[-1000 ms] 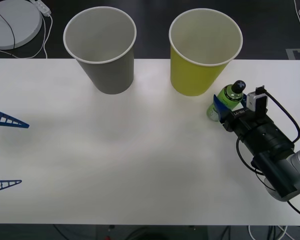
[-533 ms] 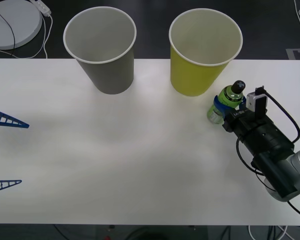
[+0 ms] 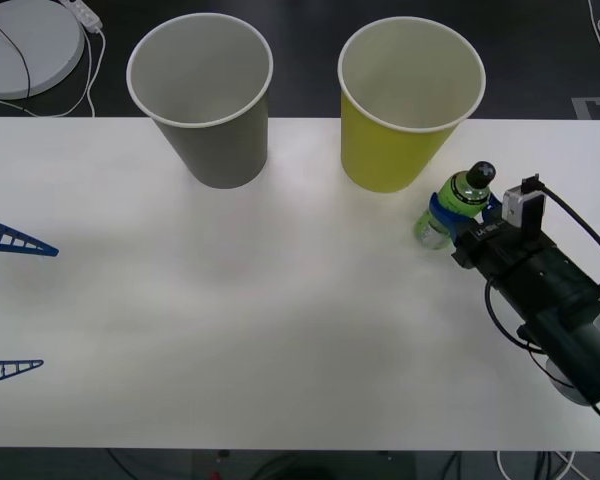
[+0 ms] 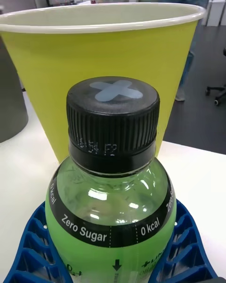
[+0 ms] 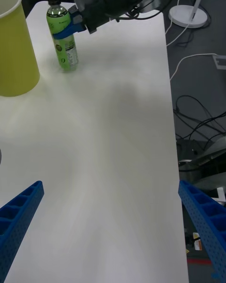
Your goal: Put the can into the green bin and the plastic bottle into the gray bin
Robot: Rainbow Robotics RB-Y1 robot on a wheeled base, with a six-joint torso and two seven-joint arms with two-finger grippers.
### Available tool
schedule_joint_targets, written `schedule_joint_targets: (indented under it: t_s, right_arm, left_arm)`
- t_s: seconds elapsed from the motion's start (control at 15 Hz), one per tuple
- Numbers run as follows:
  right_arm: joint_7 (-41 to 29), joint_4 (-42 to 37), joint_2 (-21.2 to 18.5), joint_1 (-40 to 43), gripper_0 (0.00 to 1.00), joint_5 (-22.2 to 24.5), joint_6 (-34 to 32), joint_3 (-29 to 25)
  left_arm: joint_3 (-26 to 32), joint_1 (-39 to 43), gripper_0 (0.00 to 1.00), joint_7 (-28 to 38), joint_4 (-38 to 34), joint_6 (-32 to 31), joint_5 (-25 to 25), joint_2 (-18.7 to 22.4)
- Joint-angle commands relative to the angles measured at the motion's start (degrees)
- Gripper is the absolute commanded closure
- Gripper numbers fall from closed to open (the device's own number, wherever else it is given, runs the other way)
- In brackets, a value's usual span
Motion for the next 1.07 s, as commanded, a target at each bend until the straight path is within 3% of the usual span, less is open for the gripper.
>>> schedule_joint_targets:
  t_s: [0.07,0.2,1.07]
  right_arm:
    - [-0.39,-0.19,-1.34,1.33,1.0,-0.69,-4.89,-1.48]
    - [-0.92,-1.24,-2.57,2.47,1.0,-1.04,-7.79,-2.45]
    - [-4.26,-14.69,-11.98,10.29,1.0,-1.3,-11.4,-2.89]
  left_arm:
    - [0.0,0.0,0.0,0.0,0.0,0.0,0.0,0.0]
    - [0.0,0.0,0.0,0.0,0.0,0.0,0.0,0.0]
    - [0.0,0.0,0.0,0.0,0.0,0.0,0.0,0.0]
